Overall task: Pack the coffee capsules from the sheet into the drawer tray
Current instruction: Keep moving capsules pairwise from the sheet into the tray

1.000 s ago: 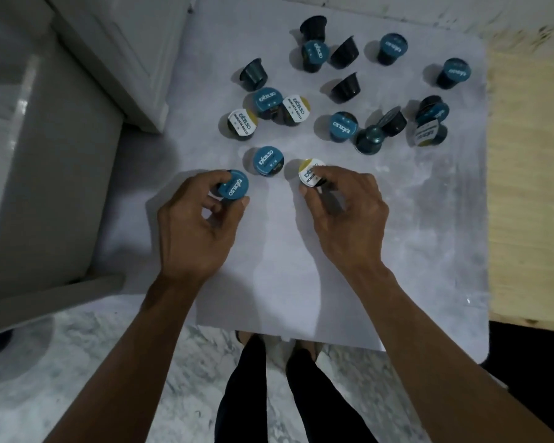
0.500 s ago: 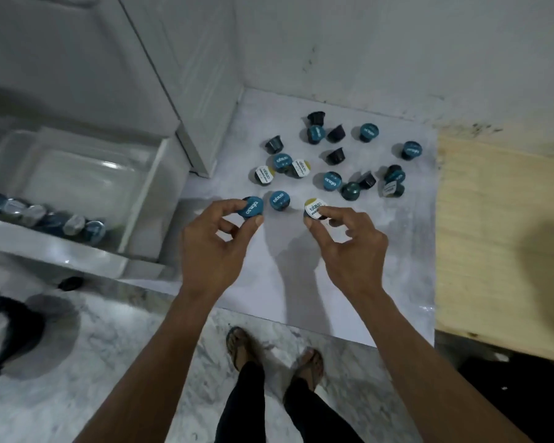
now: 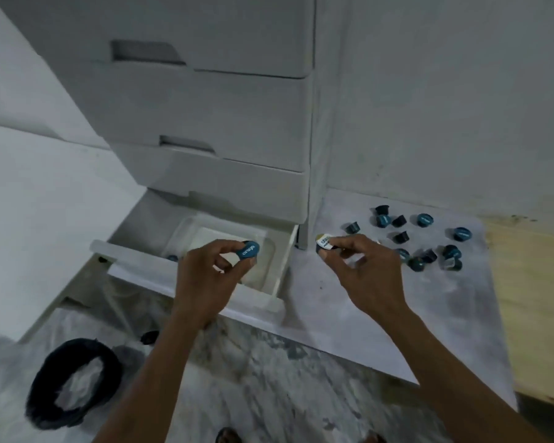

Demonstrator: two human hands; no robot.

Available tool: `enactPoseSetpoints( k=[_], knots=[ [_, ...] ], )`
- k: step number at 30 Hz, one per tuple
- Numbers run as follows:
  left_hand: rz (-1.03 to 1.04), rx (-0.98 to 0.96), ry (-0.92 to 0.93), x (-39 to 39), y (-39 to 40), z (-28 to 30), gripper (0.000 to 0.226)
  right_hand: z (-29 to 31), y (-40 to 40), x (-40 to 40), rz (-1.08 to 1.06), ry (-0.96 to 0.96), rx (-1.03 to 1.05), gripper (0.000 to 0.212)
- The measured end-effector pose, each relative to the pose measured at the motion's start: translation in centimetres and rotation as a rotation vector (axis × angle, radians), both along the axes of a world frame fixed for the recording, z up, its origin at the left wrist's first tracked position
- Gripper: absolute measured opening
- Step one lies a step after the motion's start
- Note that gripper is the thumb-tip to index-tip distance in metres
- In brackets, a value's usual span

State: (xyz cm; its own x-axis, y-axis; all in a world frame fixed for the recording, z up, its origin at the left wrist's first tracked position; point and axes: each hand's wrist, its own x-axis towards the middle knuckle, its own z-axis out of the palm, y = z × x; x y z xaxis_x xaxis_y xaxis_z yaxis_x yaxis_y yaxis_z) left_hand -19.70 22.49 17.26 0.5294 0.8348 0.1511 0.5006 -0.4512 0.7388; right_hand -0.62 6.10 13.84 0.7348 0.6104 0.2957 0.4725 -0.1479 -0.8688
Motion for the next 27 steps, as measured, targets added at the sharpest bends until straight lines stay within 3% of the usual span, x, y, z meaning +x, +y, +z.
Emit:
enactPoseSetpoints(
  k=[10, 17, 27],
  knots=[
    [-0.095, 0.024, 0.119, -13.7, 16.5, 1.1, 0.017, -0.9, 11.0, -12.0, 0.003, 0.048, -0.094, 0.012],
    [-0.257, 0.002, 0.214, -11.5, 24.4, -1.4, 0.017, -1.9, 18.3, -12.8, 0.024, 0.045, -0.191, 0.012],
    [-0.531, -0.006, 0.436, -5.7, 32.2, -9.3, 0.02, -9.2, 27.2, -10.1, 0.145, 0.052, -0.438, 0.01]
  ],
)
